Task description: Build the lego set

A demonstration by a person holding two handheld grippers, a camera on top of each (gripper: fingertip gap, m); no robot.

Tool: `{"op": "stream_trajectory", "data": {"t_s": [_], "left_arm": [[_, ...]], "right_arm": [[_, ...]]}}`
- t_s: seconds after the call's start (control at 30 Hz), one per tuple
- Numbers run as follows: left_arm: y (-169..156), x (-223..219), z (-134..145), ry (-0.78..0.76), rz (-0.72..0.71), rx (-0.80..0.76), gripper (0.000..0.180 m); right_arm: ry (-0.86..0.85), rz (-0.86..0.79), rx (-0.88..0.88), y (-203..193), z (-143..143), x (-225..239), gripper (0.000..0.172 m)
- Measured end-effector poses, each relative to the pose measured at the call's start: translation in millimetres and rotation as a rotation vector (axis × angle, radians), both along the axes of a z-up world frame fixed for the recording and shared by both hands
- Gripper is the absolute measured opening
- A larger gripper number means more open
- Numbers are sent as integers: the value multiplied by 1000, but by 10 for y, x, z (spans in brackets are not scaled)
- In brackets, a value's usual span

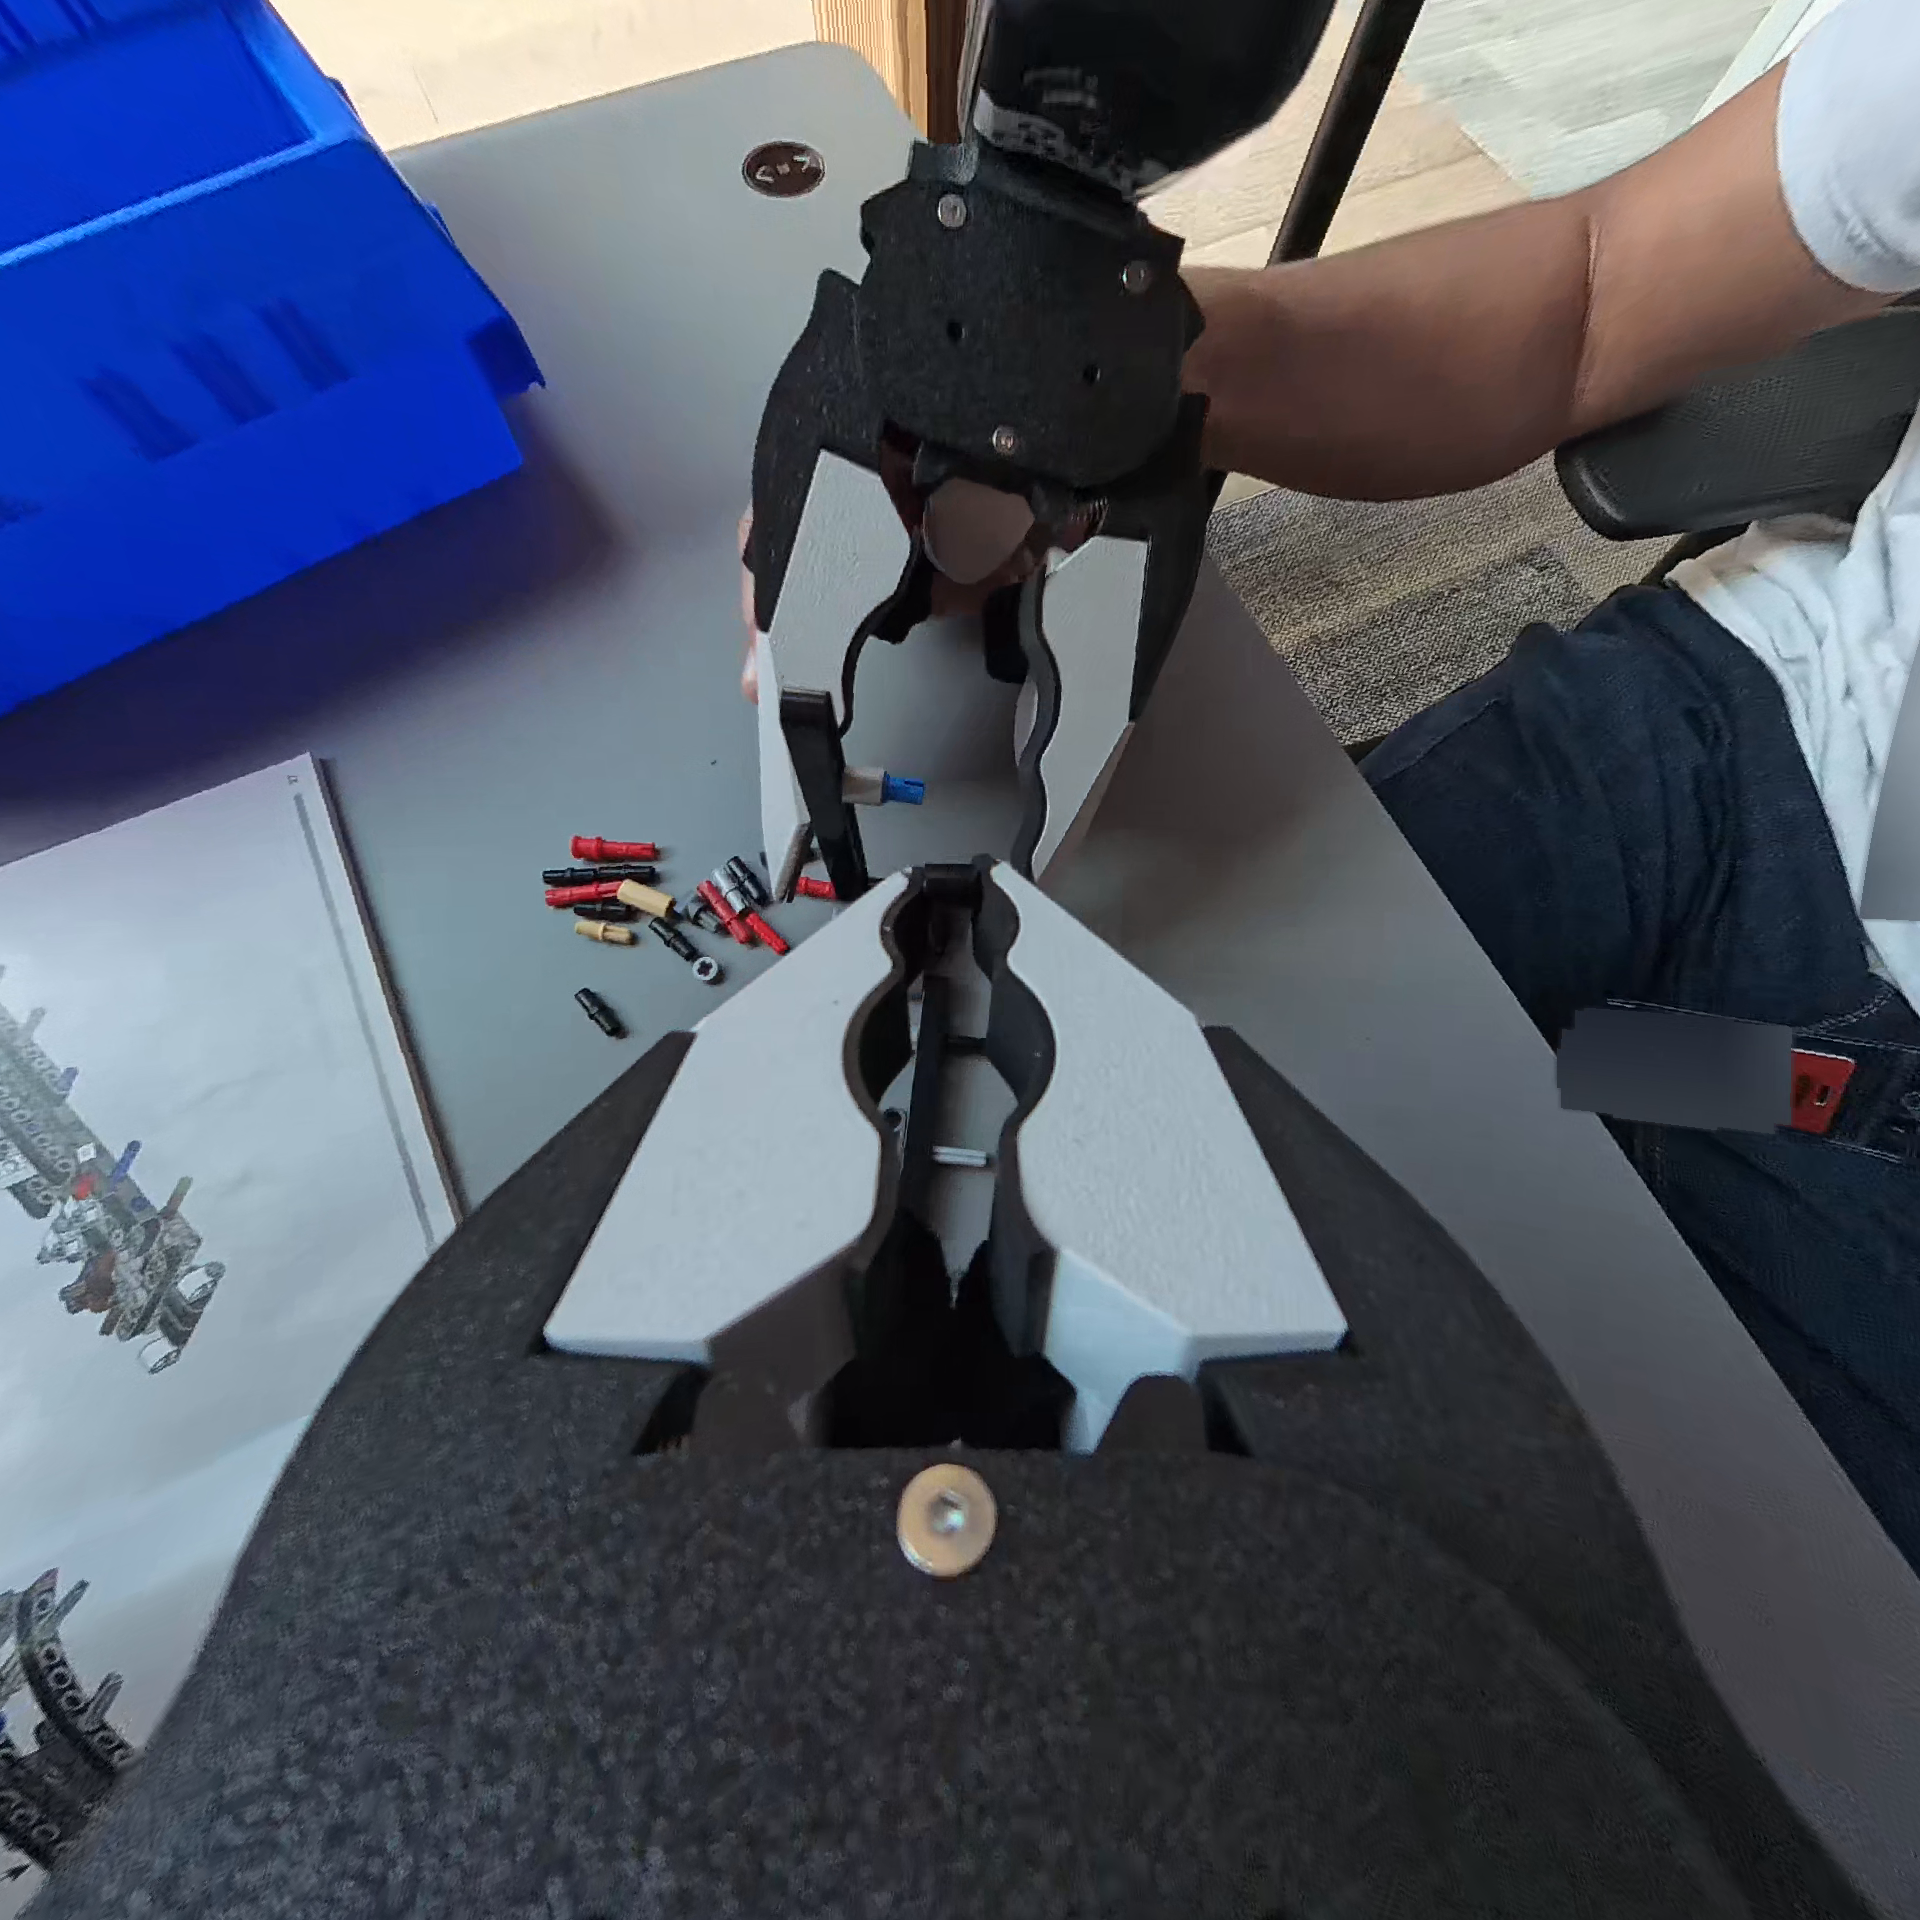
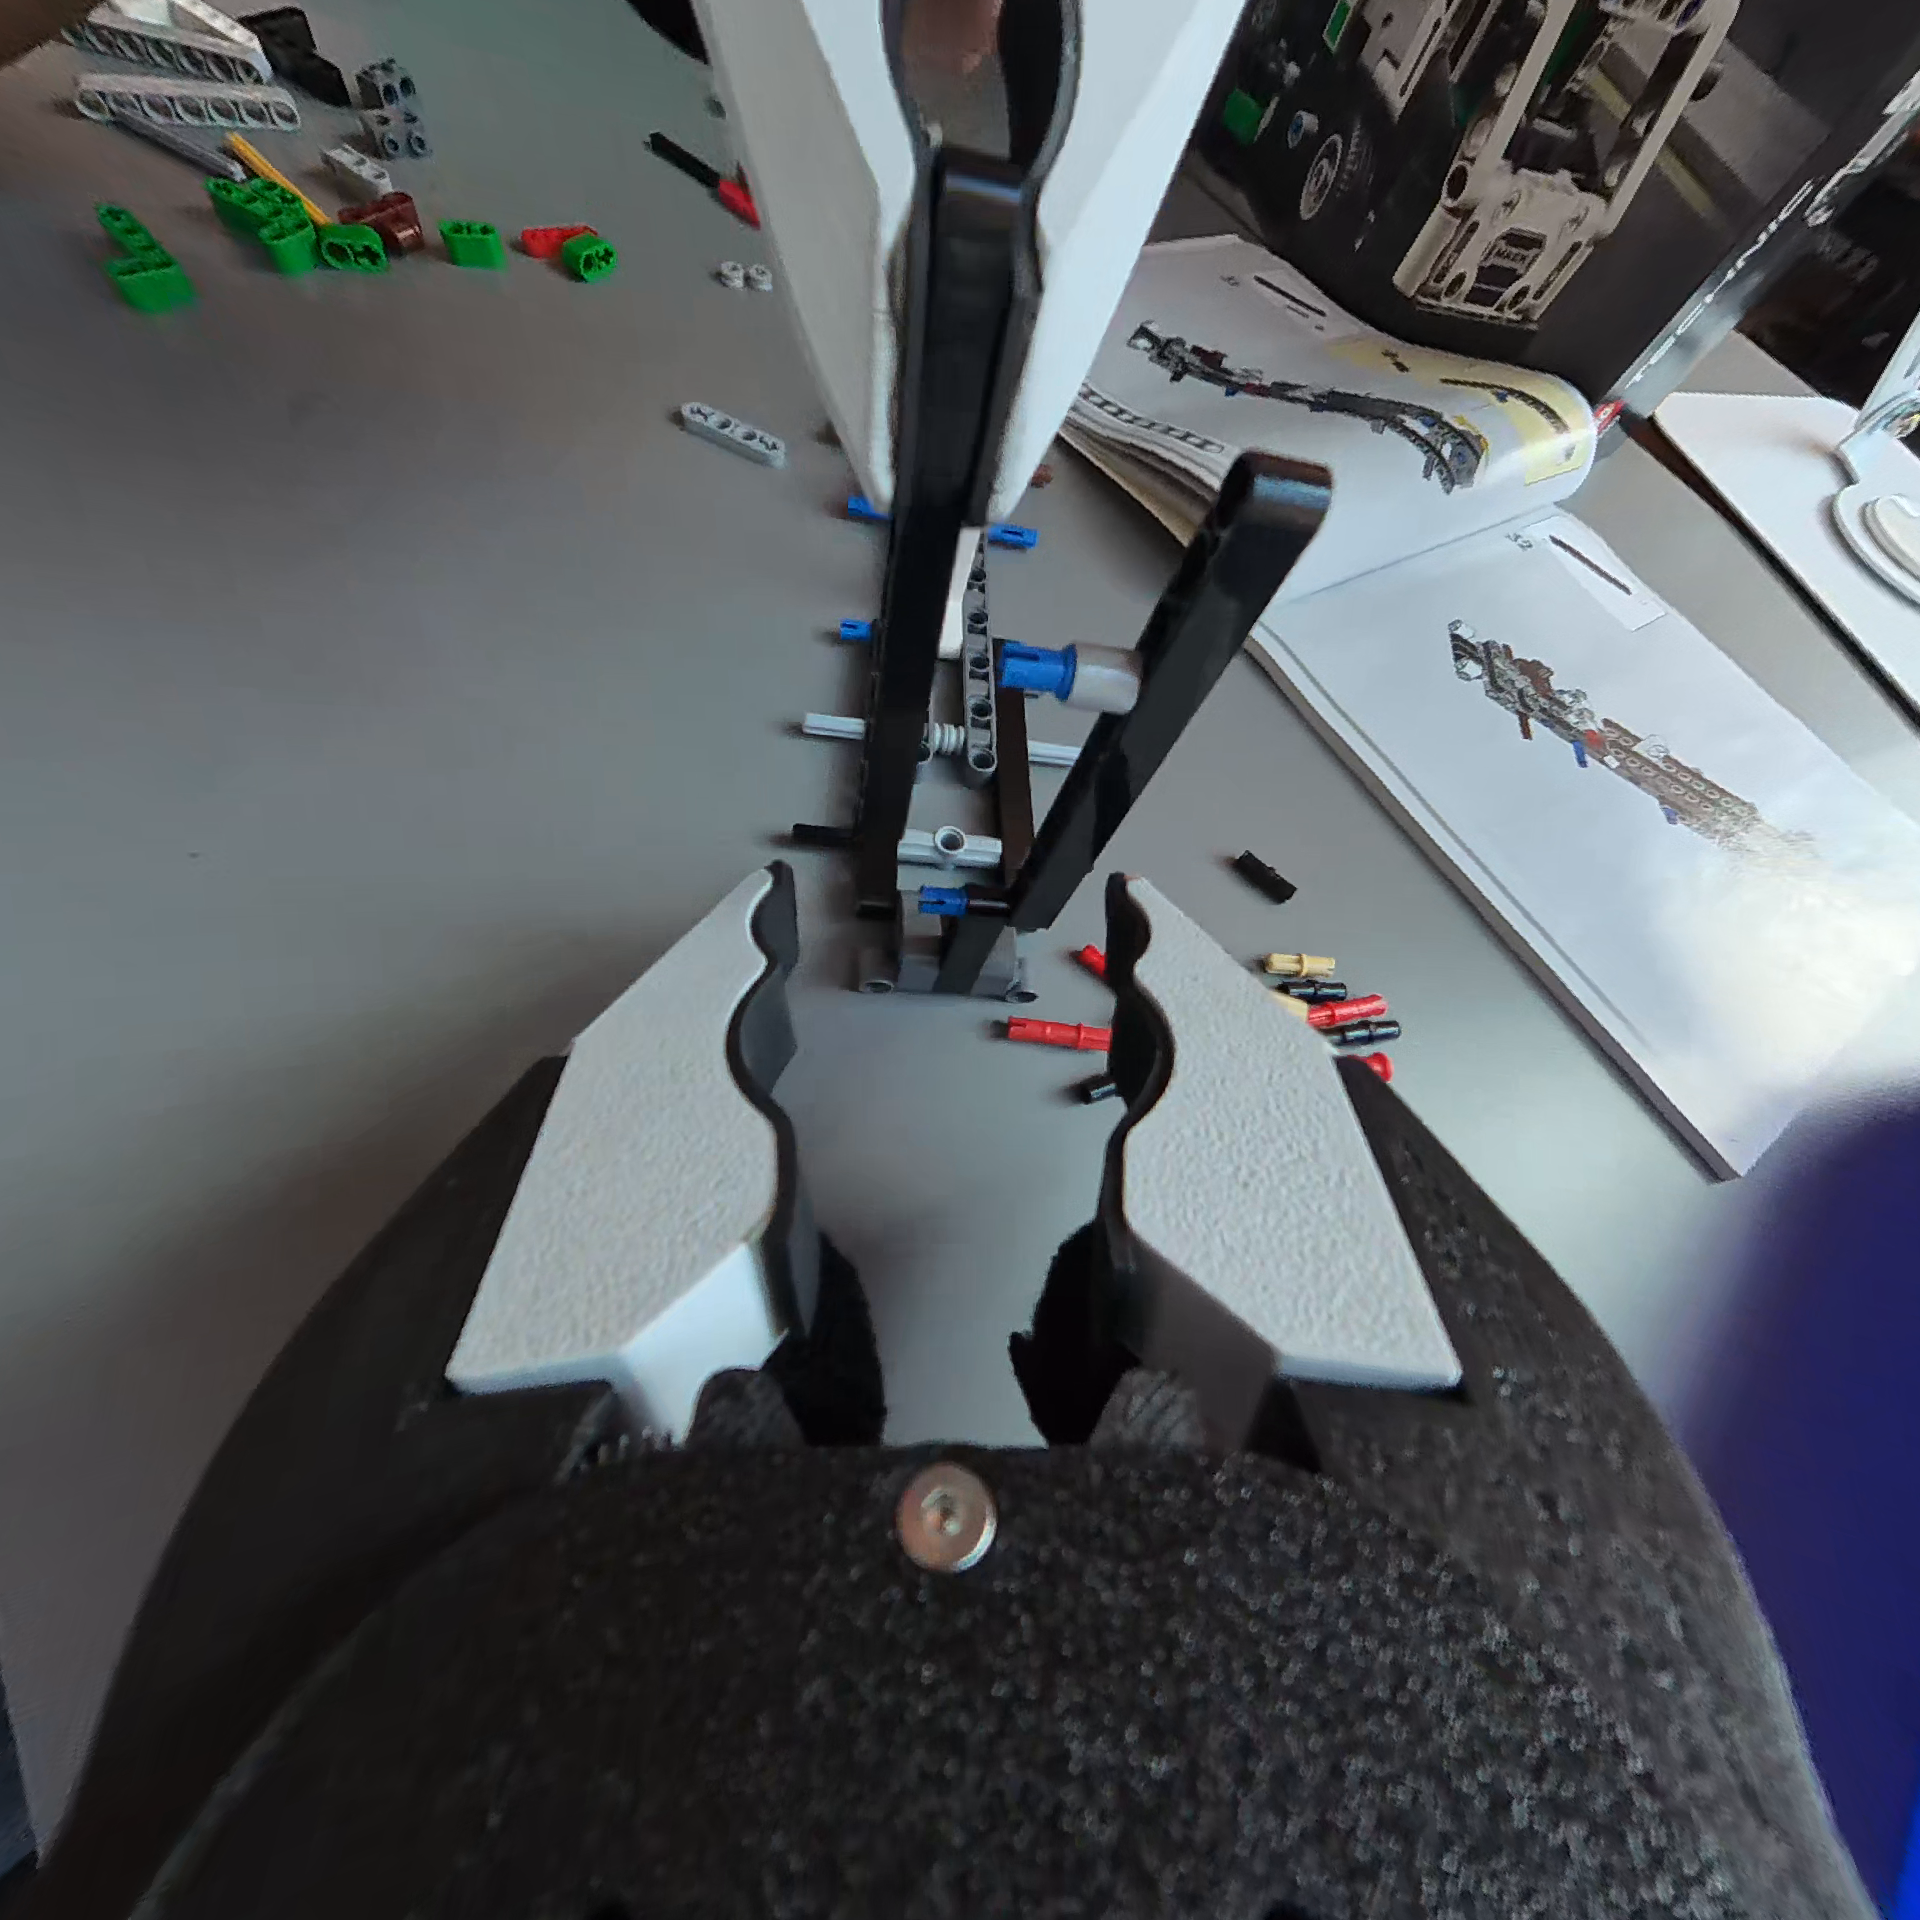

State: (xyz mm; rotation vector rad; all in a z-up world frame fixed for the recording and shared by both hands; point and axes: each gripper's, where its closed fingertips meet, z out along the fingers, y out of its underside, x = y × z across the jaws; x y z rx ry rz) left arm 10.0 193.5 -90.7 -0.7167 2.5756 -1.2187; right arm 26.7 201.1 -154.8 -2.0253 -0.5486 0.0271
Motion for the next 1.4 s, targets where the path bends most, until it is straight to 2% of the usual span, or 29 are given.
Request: {"op": "stream_trajectory", "data": {"t_s": [0.23, 0.37, 0.5, 0.63, 0.67, 0.73, 0.8, 0.87, 0.97, 1.03, 1.17, 1.23, 1.33, 1.4], "left_arm": [[-122, -12, 38, -5, -40, -12, 6], [-99, -53, 9, 9, 14, -3, 6], [-195, -268, 113, -19, 20, -82, 6], [-367, -376, 199, -14, 14, -117, 6], [-398, -386, 235, -22, 20, -119, 6], [-425, -375, 308, -53, 60, -124, 7], [-426, -330, 367, -86, 146, -160, 8], [-412, -267, 417, -136, 254, -240, 9], [-423, -256, 428, -173, 333, -397, 16], [-465, -273, 409, -160, 337, -506, 19], [-468, -242, 347, -132, 342, -592, 17], [-484, -239, 342, -118, 313, -606, 7], [-488, -231, 303, -126, 293, -562, 6], [-465, -234, 242, -100, 295, -526, 6]], "right_arm": [[135, -14, 123, -11, 256, 32, 56], [121, -59, 228, -142, 393, 37, 43], [183, 35, 239, -370, 535, -327, 38], [154, 76, 285, -302, 681, -569, 35], [150, 77, 266, -267, 648, -583, 32], [165, 89, 268, -257, 640, -612, 8], [226, 66, 304, -257, 705, -567, 6], [373, 81, 307, -275, 766, -544, 6], [568, 124, 343, -306, 870, -518, 6], [594, 138, 346, -300, 851, -541, 6], [630, 174, 344, -319, 867, -603, 6], [646, 176, 330, -313, 853, -609, 6], [673, 182, 290, -311, 814, -607, 8], [603, 182, 253, -338, 735, -594, 25]]}}
